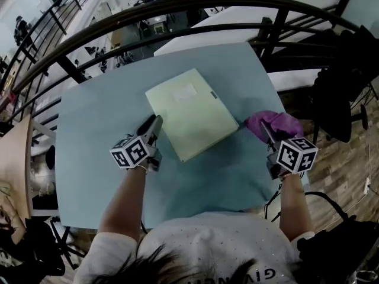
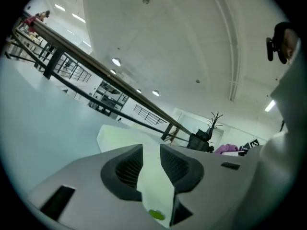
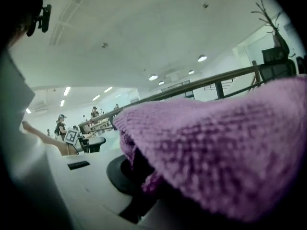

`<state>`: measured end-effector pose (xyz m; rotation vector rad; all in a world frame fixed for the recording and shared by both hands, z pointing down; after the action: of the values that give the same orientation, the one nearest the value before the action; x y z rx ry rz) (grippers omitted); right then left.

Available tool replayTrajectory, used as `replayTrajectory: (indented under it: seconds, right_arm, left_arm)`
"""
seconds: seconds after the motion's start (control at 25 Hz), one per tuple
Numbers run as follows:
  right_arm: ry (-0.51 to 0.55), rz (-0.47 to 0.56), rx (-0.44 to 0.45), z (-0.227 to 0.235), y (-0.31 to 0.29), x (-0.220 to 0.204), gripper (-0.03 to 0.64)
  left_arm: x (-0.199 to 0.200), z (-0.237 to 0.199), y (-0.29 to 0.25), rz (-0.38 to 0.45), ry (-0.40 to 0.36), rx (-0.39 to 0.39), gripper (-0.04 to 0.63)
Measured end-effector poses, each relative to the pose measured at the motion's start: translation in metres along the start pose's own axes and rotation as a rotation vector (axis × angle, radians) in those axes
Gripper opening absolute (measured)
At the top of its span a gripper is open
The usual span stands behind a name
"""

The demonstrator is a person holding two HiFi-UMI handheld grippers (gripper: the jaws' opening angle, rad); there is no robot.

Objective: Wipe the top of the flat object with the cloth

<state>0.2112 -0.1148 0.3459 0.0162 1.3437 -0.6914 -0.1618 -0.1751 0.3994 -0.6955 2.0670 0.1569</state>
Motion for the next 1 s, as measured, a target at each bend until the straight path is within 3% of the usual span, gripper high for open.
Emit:
replayTrajectory:
  seconds: [0.12,0.2,0.36,0.52,0.64,0.76,1.0]
  right_arm:
    - [-0.008,0.155,0.05,-0.044,0.027,0.036,0.028]
    - [0.001,0.211,0.128,-0.085,0.046,0.055,0.028]
    - [0.072,0.276,0.181,-0.157,0.076,0.085,0.028]
    - [0.09,0.286,0.218,-0.209,0.098,0.091,0.028]
    - [0.102,0.279,0.244,-0.246,0.115,0.077,0.028]
    - [0.113,0.261,0.214,-0.271,0.13,0.055,0.028]
    - [0.094,0.197,0.164,-0.309,0.16,0.001,0.026]
  left_arm:
    - [0.044,0.032,0.039,0.183,0.063,-0.005,0.019]
    - [0.064,0.06,0.067,0.246,0.117,-0.067,-0.003]
    - [0.089,0.114,0.116,0.186,0.079,-0.21,-0.005]
    - [0.098,0.14,0.166,0.185,0.049,-0.293,-0.005]
    - [0.09,0.145,0.204,0.162,0.036,-0.316,-0.005]
    - [0.085,0.147,0.241,0.156,0.019,-0.33,-0.005]
    - [0.076,0.149,0.298,0.144,0.069,-0.384,-0.005]
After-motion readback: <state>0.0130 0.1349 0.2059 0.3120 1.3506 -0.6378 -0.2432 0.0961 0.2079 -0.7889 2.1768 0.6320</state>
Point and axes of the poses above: the fingertips, and each gripper's own axes: y backward along the fingers, z to its right, x out of its top, the point moved 3 cm from there along y, backward along the fingers, and after that the axes turned 2 degrees about y, right-handed, at the moved point
